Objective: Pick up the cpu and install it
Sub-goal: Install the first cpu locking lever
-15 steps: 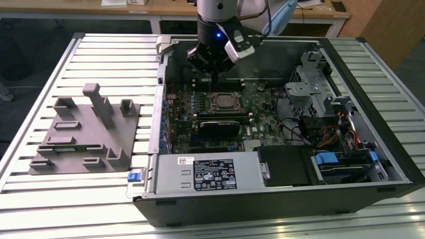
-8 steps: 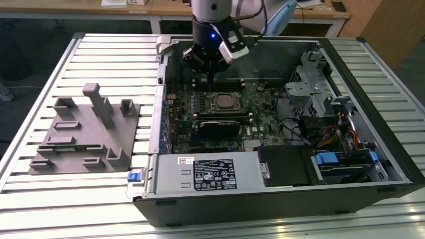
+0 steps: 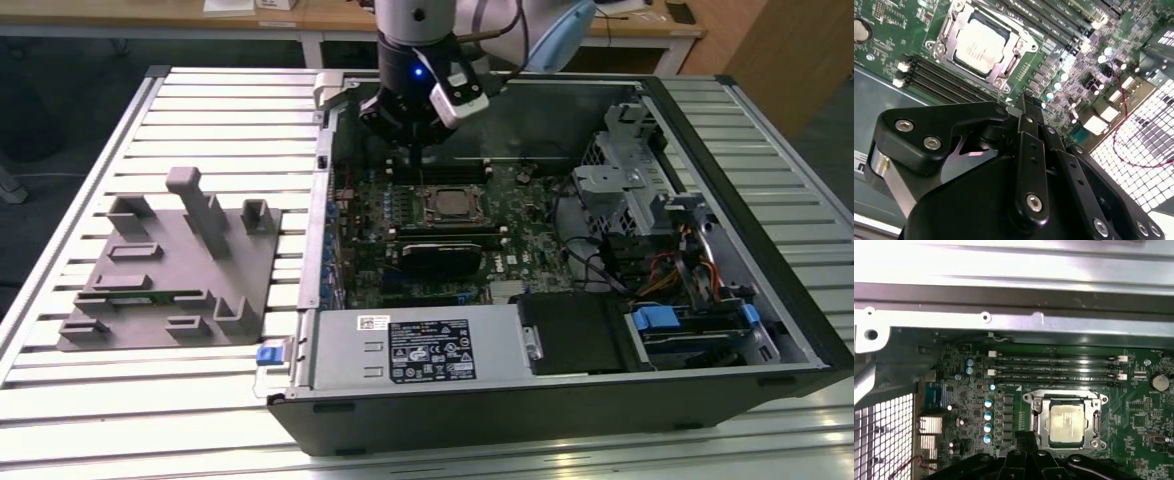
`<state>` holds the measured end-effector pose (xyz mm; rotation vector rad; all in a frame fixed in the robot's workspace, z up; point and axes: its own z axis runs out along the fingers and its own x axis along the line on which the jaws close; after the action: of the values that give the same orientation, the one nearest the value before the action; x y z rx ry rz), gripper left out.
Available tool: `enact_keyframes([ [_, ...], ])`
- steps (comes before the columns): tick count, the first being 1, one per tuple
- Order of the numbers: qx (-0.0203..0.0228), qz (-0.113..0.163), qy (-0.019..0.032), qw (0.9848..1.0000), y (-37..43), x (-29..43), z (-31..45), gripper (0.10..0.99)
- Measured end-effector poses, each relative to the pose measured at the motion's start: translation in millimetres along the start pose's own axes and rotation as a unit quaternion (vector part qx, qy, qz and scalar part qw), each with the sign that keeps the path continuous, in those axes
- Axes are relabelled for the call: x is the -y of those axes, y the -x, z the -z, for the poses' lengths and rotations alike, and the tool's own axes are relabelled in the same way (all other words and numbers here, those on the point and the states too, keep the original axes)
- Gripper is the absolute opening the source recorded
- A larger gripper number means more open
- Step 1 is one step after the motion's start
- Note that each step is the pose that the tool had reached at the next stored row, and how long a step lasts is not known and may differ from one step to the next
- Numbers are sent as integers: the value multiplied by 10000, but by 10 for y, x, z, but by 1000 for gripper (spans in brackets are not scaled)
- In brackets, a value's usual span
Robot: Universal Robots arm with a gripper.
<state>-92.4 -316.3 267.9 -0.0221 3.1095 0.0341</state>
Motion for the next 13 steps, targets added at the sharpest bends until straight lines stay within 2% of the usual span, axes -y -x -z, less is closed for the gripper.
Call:
enact_keyframes([
  [8, 1, -41, -1, 10000, -33, -127, -46, 106],
  [13, 0, -53, -2, 10000, -35, -151, -65, 106],
])
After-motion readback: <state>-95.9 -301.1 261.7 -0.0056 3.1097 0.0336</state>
